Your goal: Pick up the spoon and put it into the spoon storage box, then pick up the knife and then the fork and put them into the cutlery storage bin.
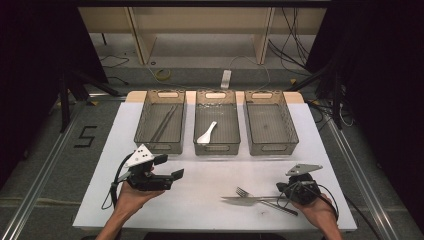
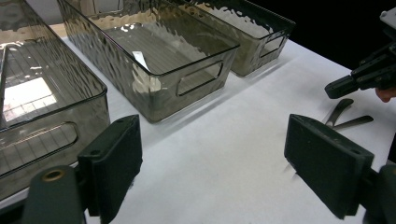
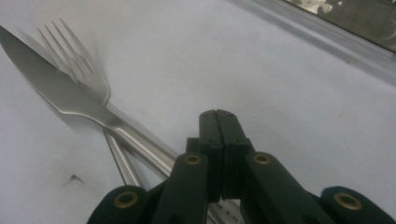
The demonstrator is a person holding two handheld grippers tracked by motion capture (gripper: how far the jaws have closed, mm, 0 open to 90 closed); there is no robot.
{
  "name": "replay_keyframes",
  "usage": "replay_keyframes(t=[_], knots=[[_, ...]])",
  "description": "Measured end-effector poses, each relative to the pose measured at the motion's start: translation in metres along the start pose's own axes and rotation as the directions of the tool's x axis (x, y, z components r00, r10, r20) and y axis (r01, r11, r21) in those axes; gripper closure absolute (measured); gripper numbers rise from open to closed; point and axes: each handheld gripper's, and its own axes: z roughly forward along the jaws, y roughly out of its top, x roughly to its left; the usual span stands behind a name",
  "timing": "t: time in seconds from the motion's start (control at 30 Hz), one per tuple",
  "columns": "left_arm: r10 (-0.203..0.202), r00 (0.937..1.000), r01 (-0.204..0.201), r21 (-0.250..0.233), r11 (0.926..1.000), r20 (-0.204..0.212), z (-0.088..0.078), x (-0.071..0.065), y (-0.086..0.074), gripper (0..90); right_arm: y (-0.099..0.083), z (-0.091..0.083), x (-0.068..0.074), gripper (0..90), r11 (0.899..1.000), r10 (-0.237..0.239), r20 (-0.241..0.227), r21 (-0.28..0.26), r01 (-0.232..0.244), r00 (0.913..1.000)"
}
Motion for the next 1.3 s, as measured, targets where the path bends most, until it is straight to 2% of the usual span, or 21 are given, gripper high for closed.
replay_keyframes(t=[0.33, 0.5, 0.7, 0.87, 0.93, 1.03, 1.3], knots=[[0.004, 1.0, -0.004, 0.007, 1.0, 0.0, 0.0, 0.001, -0.001, 18.6, -0.002, 0.003, -0.002, 90.0, 0.999, 0.005, 0.002, 0.046, -0.005, 1.0], [0.012, 0.9999, -0.012, 0.013, 0.9998, -0.001, 0.002, 0.0, -0.002, 18.6, -0.004, 0.007, -0.003, 90.0, 0.995, 0.008, 0.007, 0.096, -0.008, 0.9999], [0.009, 1.0, -0.009, 0.014, 0.9999, 0.001, 0.002, 0.0, -0.002, 18.5, -0.004, 0.006, -0.003, 90.0, 0.994, 0.016, -0.001, 0.11, -0.015, 0.9999], [0.023, 0.9997, -0.023, 0.024, 0.9994, 0.004, 0.003, -0.002, -0.002, 18.3, -0.005, 0.003, -0.003, 90.0, 0.99, 0.043, -0.012, 0.134, -0.041, 0.999], [0.025, 0.9997, -0.025, 0.023, 0.9994, 0.006, 0.003, -0.003, -0.003, 18.3, -0.006, 0.002, -0.001, 90.0, 0.987, 0.046, -0.022, 0.155, -0.042, 0.9987], [0.032, 0.9995, -0.032, 0.028, 0.9991, 0.002, 0.002, -0.003, -0.003, 18.3, -0.007, 0.001, 0.004, 90.0, 0.986, 0.04, -0.016, 0.164, -0.037, 0.9991], [0.033, 0.9994, -0.033, 0.03, 0.999, 0.002, 0.002, -0.003, -0.003, 18.2, -0.012, -0.003, 0.019, 90.0, 0.982, 0.024, -0.042, 0.189, -0.016, 0.9988]])
